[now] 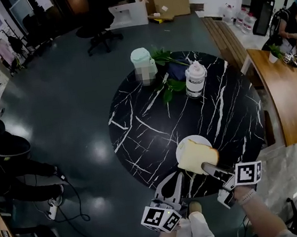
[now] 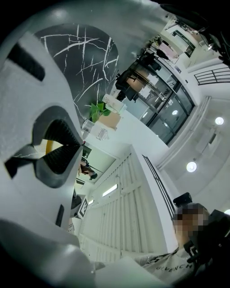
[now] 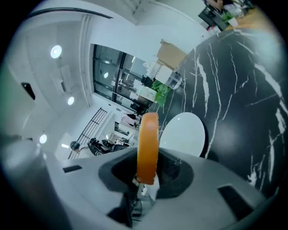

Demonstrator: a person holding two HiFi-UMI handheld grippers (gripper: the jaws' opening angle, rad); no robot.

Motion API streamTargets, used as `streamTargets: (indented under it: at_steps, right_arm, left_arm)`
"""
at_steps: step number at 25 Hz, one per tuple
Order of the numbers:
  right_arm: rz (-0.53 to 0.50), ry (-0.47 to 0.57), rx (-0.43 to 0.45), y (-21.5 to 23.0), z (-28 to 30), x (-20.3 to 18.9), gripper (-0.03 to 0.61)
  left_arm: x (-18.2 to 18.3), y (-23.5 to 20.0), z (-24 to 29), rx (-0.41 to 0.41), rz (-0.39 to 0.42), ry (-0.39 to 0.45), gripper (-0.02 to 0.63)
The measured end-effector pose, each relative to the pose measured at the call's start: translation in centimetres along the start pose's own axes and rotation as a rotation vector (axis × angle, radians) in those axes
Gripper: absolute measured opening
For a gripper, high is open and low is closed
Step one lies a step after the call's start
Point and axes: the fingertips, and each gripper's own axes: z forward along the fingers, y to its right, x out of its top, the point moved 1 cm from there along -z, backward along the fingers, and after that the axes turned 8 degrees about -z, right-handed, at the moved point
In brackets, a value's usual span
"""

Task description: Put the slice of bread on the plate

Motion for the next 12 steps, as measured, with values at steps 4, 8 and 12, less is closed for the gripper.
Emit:
streamTargets:
  at_steps: [4, 8, 12]
  right_arm:
    - [0.087, -0.040, -0.006, 1.9, 1.9, 0.1, 0.091]
    - [0.142, -0.070, -0.003, 3.0, 2.6, 0.1, 0.091]
    - [0.178, -0.094, -0.019, 4.6, 2.6, 0.0, 0.091]
  left_arm:
    - [-0.2, -0.6, 0.1, 0.023, -0.027, 0.009, 0.005]
    - [0.0, -0.9, 0.6, 0.028, -0.043, 0.025, 0.003]
    - [0.3, -0.8, 1.0, 0.020, -0.058, 0.036, 0.004]
